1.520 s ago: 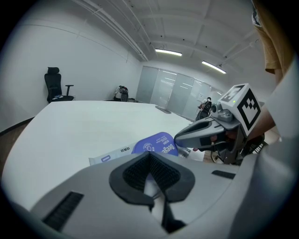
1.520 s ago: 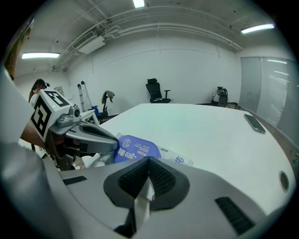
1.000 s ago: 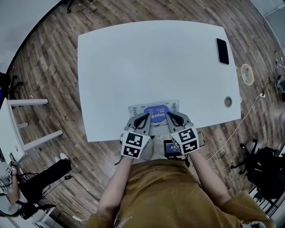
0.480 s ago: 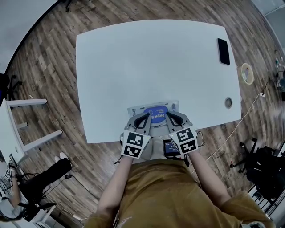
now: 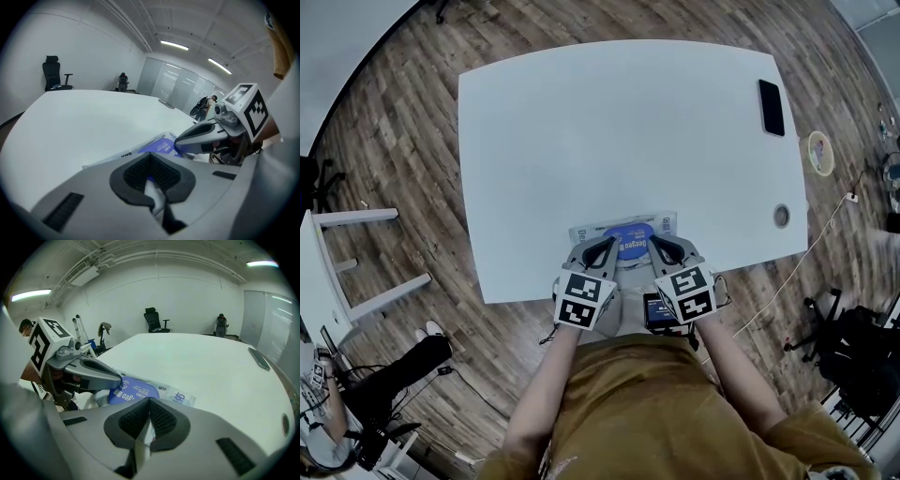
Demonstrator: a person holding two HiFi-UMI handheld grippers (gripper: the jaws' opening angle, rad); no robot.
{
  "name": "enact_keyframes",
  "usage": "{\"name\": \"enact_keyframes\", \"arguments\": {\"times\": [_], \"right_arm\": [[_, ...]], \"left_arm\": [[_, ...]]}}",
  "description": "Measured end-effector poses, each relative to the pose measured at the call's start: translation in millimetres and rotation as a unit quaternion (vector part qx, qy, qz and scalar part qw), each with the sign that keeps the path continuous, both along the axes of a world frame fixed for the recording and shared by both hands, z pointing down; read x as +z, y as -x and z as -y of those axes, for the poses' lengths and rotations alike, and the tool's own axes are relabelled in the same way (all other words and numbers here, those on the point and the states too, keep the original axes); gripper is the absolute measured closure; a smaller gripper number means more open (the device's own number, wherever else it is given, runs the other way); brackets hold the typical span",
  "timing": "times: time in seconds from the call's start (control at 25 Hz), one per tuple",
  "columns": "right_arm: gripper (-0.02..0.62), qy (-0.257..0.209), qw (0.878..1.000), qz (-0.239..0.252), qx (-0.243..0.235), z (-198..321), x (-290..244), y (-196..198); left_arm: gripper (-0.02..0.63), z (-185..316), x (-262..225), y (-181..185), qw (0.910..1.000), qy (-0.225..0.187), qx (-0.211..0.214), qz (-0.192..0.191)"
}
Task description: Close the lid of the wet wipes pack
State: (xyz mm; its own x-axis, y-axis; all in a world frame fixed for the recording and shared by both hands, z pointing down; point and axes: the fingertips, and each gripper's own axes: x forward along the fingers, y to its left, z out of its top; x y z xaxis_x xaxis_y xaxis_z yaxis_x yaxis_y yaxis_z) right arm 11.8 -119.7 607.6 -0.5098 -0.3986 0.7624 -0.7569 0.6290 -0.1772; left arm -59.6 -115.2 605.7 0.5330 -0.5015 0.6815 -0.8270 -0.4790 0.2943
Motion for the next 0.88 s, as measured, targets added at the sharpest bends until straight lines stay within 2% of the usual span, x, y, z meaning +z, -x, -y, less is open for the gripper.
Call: {"name": "enact_keyframes", "arguments": {"times": [0.32, 0.52, 0.88], "right_arm": [[0.587, 0.010, 1.000, 0.002, 0.005, -2, 1, -1], [0.588, -0.020, 1.000, -0.018, 0.001, -4, -6, -4], [0.588, -0.051, 0.998, -0.011, 0.022, -7, -26, -9]], "left_arm": [[0.601, -1, 2, -2, 1.0000, 0.004, -0.005, -0.006], [0.601, 1, -2, -2, 0.9999, 0.001, -0.009, -0.005], [0.601, -9, -13, 12, 0.9994, -0.018, -0.029, 0.001]]}}
